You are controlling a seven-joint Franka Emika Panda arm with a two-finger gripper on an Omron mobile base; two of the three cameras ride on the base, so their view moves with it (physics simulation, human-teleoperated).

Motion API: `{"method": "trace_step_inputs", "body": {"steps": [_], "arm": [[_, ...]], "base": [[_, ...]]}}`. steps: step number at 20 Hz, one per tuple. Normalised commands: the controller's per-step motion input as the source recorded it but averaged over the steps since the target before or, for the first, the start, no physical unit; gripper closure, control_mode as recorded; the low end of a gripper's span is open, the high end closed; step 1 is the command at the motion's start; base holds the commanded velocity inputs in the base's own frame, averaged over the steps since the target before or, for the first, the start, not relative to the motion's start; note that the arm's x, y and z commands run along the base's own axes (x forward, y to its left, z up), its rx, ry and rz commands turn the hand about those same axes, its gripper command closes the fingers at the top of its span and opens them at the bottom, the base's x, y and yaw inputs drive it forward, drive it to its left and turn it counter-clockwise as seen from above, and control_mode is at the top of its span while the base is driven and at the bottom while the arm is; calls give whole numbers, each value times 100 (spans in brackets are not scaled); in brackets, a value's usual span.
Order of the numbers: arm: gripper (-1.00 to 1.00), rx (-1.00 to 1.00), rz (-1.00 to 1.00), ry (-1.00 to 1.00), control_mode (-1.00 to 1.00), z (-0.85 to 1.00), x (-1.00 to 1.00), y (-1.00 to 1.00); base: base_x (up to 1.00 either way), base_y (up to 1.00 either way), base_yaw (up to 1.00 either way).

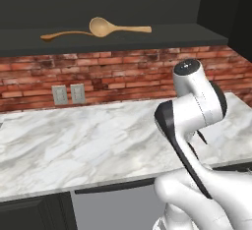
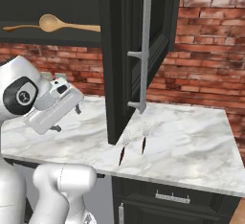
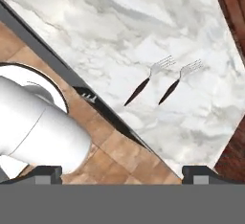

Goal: Organize the utensils by type. Pick up the wooden spoons from the counter and place them in the open cabinet. Then pick up the metallic utensils from the counter and place them in the open drawer.

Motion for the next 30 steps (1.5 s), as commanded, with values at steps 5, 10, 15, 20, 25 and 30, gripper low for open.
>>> {"method": "trace_step_inputs", "body": {"steps": [5,10,15,20,25,30], "arm": [[-100,24,-42,-4,-100,-38,12,-78],[-100,22,-41,-17,-100,-60,36,-53],[-100,18,-47,-4,-100,-47,45,-34],[-100,8,-41,0,-100,-46,50,-18],[-100,3,-26,2,-100,-44,52,-2],[-100,4,-1,6,-100,-43,38,-16]], "base": [[0,0,0],[0,0,0],[0,0,0],[0,0,0],[0,0,0],[0,0,0]]}}
